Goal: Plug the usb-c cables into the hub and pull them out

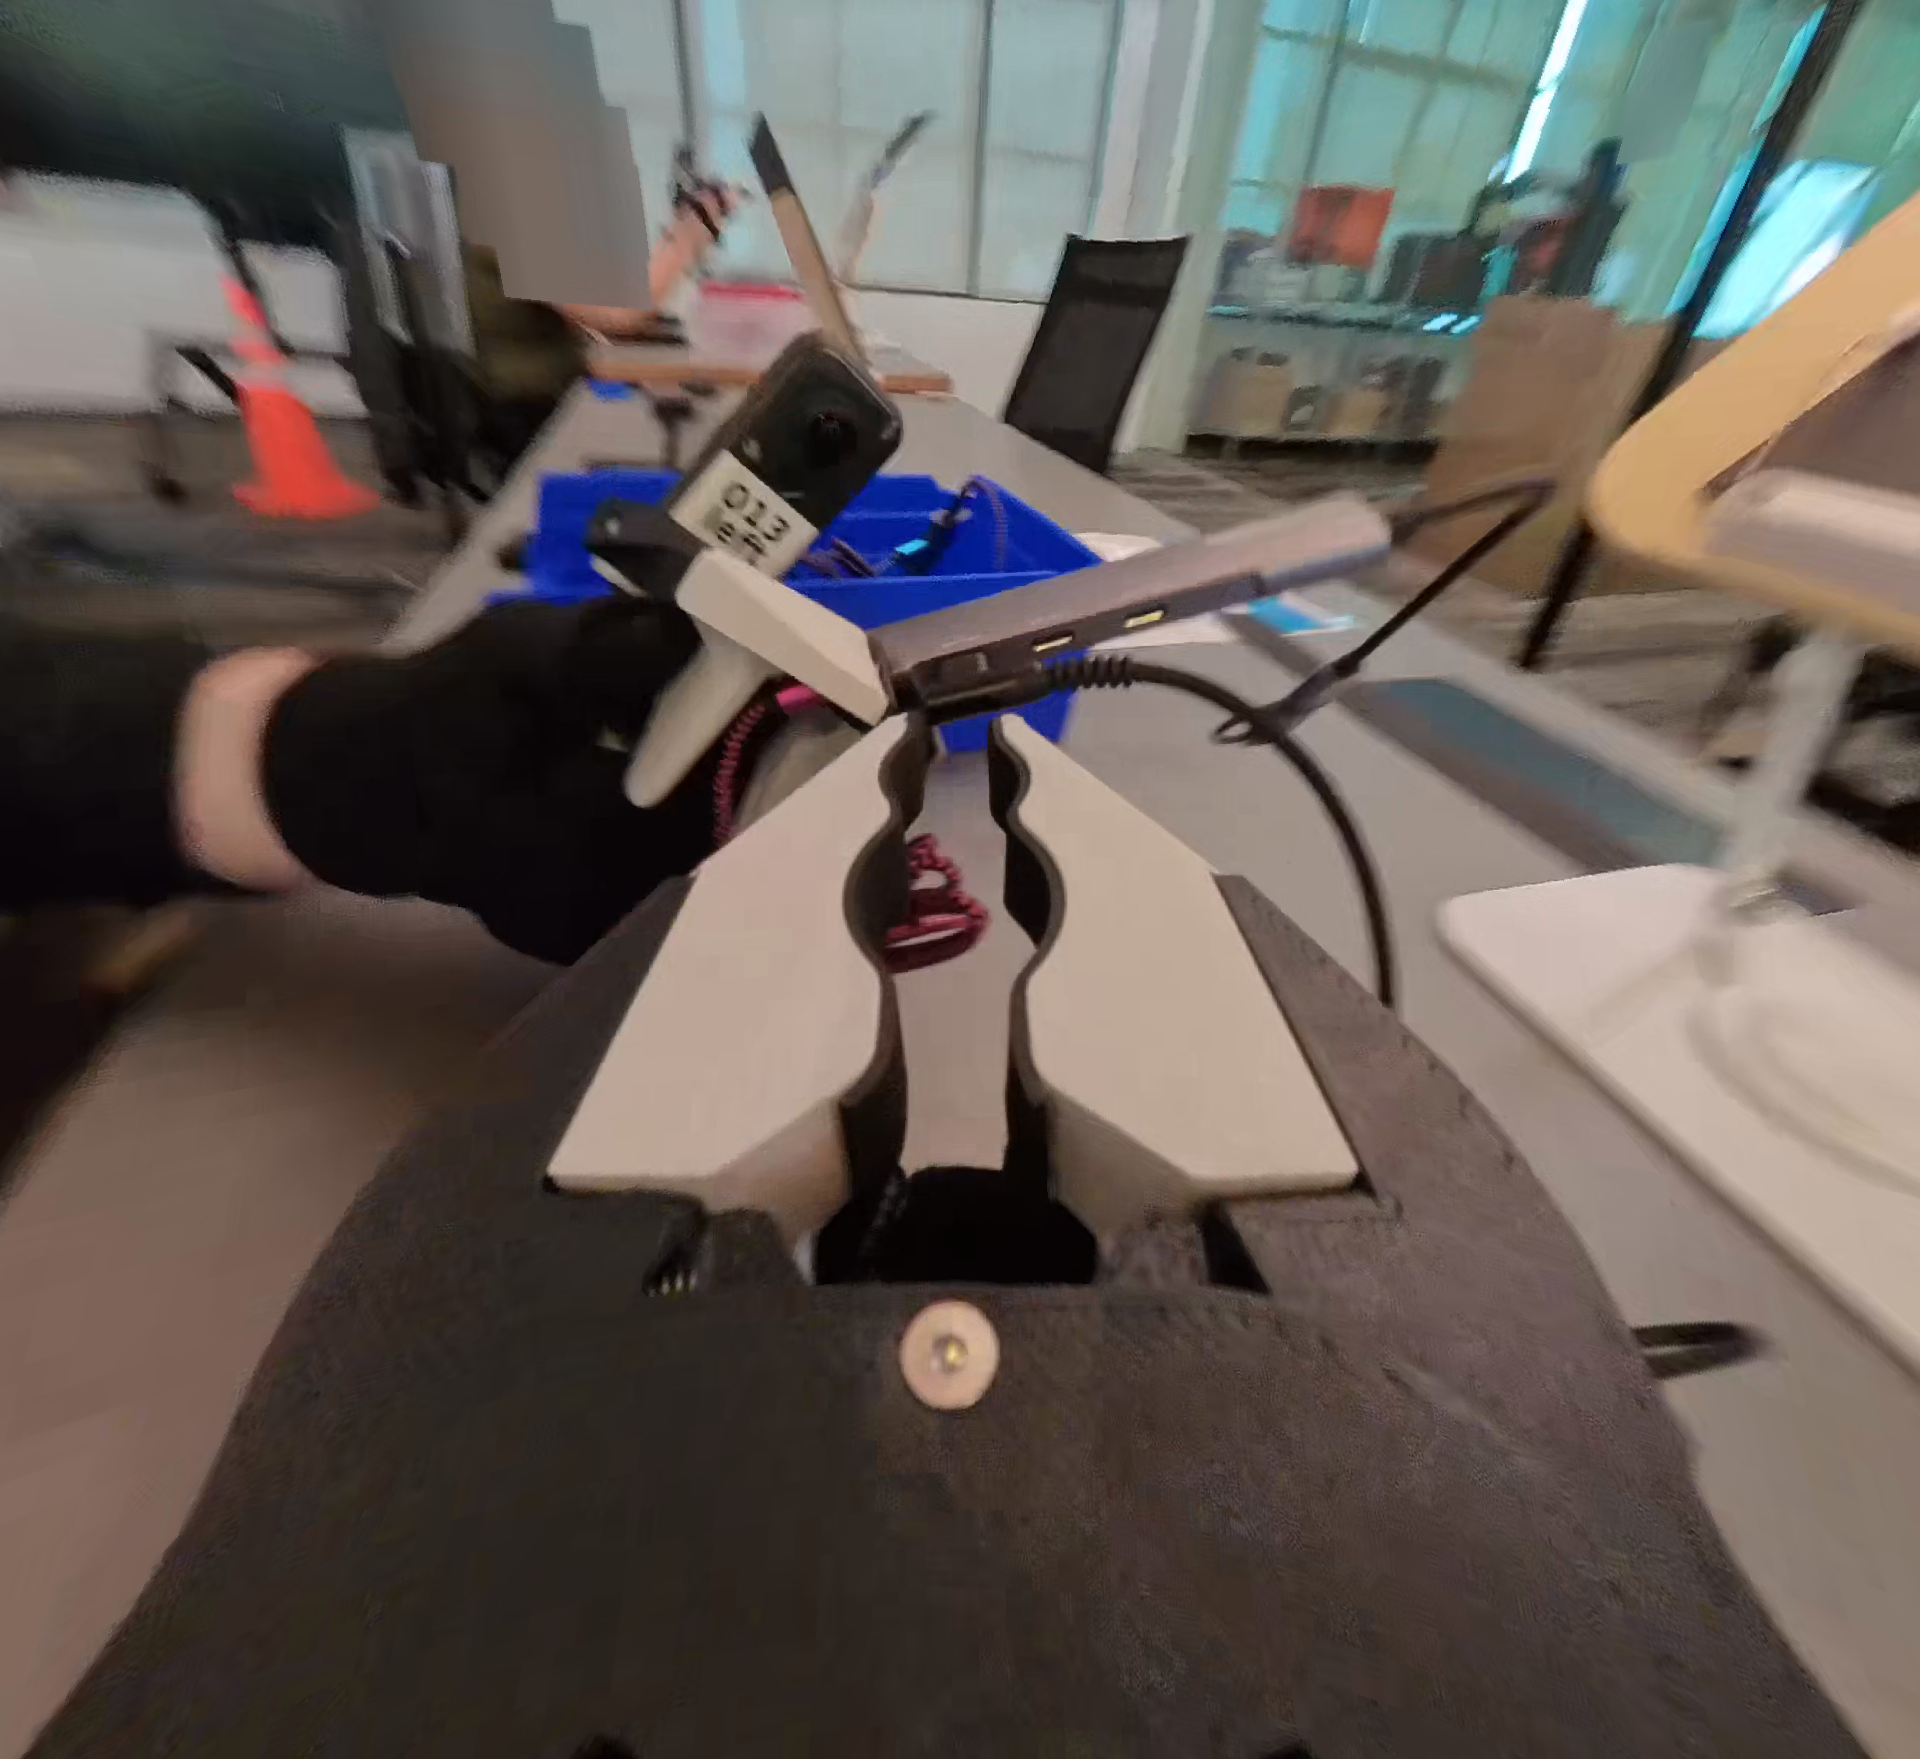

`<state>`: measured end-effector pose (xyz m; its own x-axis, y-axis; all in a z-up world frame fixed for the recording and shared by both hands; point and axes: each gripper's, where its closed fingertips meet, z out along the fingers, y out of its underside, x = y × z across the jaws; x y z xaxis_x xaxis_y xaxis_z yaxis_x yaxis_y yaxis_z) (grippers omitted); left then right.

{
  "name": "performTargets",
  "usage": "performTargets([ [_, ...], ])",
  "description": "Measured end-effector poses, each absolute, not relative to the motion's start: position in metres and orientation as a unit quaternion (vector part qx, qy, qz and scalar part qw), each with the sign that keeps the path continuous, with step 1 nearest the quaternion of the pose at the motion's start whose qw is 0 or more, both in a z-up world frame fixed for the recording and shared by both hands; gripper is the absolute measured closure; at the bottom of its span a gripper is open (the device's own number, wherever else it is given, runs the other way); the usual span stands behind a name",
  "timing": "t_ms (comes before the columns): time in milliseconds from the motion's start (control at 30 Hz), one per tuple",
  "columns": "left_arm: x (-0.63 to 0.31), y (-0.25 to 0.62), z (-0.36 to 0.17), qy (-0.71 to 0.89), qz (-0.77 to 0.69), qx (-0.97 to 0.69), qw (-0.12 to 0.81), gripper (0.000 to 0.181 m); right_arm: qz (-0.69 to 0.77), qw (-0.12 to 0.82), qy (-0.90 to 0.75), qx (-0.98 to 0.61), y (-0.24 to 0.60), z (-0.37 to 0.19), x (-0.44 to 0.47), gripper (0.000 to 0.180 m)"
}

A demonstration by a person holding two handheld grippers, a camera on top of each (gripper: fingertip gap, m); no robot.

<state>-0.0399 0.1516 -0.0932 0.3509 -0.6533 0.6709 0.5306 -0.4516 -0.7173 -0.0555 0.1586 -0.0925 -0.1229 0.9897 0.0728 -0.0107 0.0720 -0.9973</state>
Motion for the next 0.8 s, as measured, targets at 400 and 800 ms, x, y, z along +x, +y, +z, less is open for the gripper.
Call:
performTargets([
  [400,-0.024,0.152,-0.089,0.136,-0.528,-0.613,0.571,0.172,0.763,0.232,-0.386,-0.464,0.158,-0.077,-0.046,0.168],
  [800,-0.030,0.147,-0.082,0.172,-0.482,-0.621,0.594,0.156,0.673,0.299,-0.499,-0.457,0.149,-0.081,-0.038,0.174],
])
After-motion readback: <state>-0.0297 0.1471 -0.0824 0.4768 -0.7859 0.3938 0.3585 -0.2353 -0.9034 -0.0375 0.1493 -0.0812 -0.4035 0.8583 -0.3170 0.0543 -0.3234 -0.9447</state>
